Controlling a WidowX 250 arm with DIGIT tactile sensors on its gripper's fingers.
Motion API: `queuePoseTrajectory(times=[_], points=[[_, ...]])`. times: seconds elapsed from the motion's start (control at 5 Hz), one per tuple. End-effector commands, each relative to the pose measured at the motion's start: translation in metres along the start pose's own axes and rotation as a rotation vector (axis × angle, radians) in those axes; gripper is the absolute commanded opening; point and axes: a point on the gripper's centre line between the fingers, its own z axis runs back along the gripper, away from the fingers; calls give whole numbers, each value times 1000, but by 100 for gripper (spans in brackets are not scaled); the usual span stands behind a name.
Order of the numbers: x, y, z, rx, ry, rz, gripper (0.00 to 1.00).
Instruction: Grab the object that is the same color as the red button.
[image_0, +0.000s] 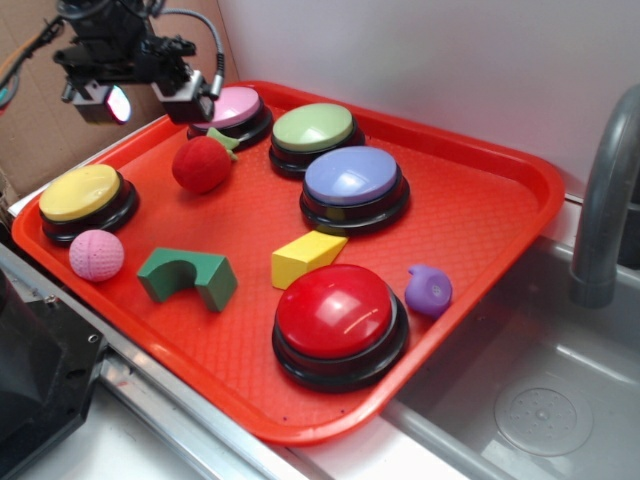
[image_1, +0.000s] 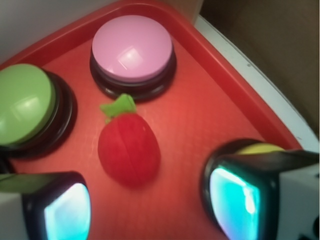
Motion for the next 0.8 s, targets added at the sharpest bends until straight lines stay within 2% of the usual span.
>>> queuePoseTrajectory(times=[0.0, 0.2, 0.4, 0.6], points=[[9, 2, -42, 20, -3, -22, 100], [12, 0, -52, 4, 51, -56, 100], [12, 0, -55, -6, 71, -56, 93], [15, 3, -47, -49, 150, -51, 0]])
